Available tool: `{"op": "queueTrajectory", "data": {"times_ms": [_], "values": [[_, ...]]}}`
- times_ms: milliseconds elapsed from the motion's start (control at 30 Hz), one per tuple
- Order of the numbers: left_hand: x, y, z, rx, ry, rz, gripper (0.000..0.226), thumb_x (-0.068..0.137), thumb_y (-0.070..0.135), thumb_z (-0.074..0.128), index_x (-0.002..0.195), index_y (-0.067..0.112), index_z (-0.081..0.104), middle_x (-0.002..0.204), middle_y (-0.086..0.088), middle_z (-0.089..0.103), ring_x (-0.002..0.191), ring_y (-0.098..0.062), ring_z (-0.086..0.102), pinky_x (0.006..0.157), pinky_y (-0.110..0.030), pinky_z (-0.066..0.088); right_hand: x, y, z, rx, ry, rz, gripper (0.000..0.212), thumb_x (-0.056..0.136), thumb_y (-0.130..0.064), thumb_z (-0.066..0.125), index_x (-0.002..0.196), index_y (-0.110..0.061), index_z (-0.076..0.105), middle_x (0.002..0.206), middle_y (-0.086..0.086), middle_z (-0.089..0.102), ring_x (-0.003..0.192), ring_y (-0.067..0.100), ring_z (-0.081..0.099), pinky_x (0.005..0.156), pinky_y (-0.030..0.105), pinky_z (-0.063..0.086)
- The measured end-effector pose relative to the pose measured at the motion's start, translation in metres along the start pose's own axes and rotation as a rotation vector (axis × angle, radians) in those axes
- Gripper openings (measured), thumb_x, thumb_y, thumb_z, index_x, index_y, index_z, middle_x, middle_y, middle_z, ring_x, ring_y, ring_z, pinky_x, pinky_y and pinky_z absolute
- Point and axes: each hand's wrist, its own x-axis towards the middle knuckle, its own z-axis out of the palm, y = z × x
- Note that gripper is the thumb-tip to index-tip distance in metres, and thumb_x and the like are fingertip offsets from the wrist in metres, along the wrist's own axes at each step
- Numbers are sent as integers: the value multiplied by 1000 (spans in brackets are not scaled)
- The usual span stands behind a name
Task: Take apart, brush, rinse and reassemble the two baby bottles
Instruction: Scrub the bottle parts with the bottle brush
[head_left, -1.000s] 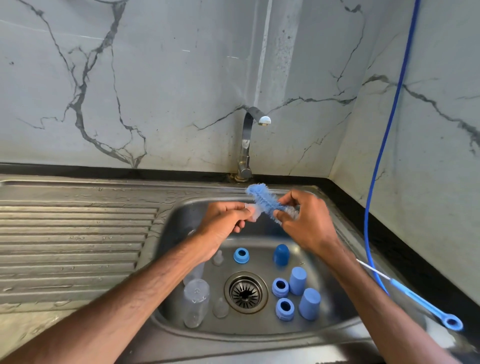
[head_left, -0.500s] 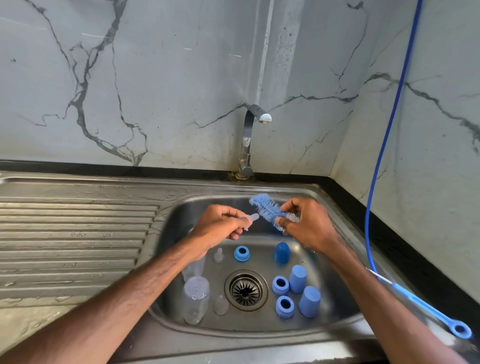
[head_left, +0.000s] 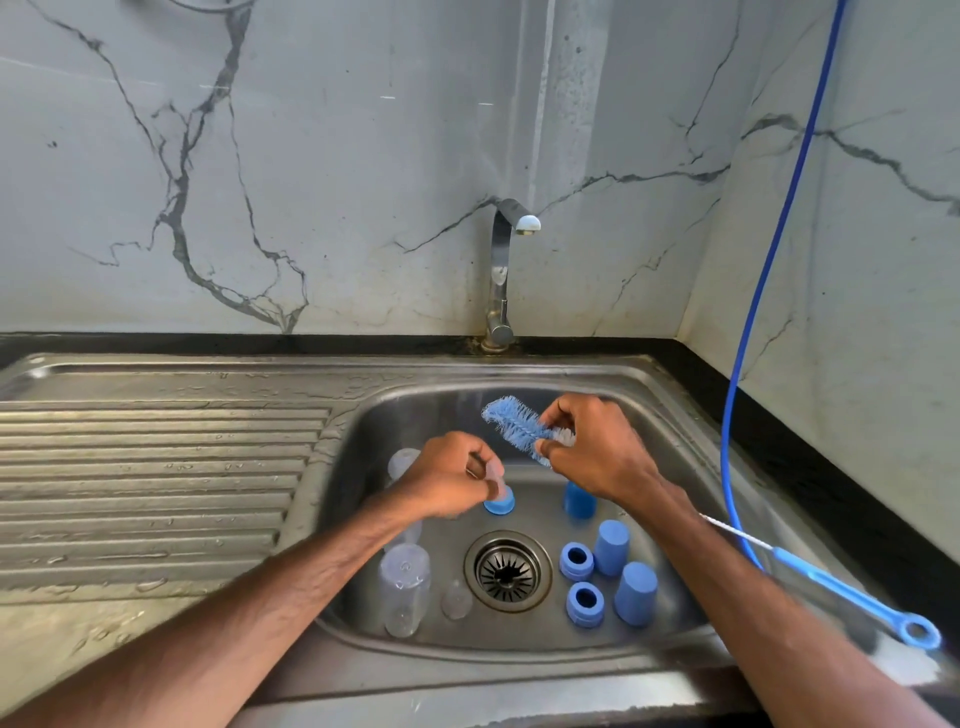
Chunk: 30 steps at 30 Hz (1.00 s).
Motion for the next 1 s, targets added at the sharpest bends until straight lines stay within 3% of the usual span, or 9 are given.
{"op": "queueTrajectory", "data": {"times_ms": [67,200,367,500,633,800,1000], "values": [[0,-2,3,78,-36,56,20,77,18,89,94,19,78,88,10,77,79,2,72,75,-14,55,1,1,1,0,-8,9,23,82,-30,81,101,-34,68,100,-12,71,90,10,68,81,40,61],[4,-4,8,232,-21,112,25,71,20,93,93,24,81,80,18,72,69,16,62,64,-3,45,0,0,6,1,-49,-2,23,81,-29,81,99,-35,68,95,-17,66,86,7,67,78,35,61],[13,-4,16,422,-53,81,22,74,9,90,91,18,80,94,5,77,84,-4,71,83,-25,58,1,-4,11,13,-83,-36,23,80,-25,81,99,-32,70,93,-18,65,87,9,68,78,35,61],[16,-3,20,660,-83,57,17,80,-2,74,92,10,72,100,-6,71,91,-23,70,90,-40,58,2,-3,10,6,-105,-58,24,81,-25,81,103,-28,72,97,-13,67,88,9,67,79,35,61],[18,-5,26,842,-158,51,21,86,1,72,107,4,67,113,-12,69,101,-28,69,93,-42,57,1,-3,8,-3,-125,-70,25,83,-22,81,107,-22,72,101,-8,70,89,11,67,79,36,61],[19,-11,31,1019,-218,83,26,89,4,69,114,10,64,120,-10,63,108,-27,65,92,-38,54,1,-4,8,-1,-134,-87,29,84,-20,80,112,-17,73,105,-4,71,92,12,66,80,33,60],[18,-17,34,1099,-239,126,22,92,1,62,112,10,65,120,-11,64,108,-28,65,93,-39,54,2,-3,8,-5,-143,-87,29,84,-21,81,112,-17,73,106,-2,71,92,14,66,83,37,61]]}}
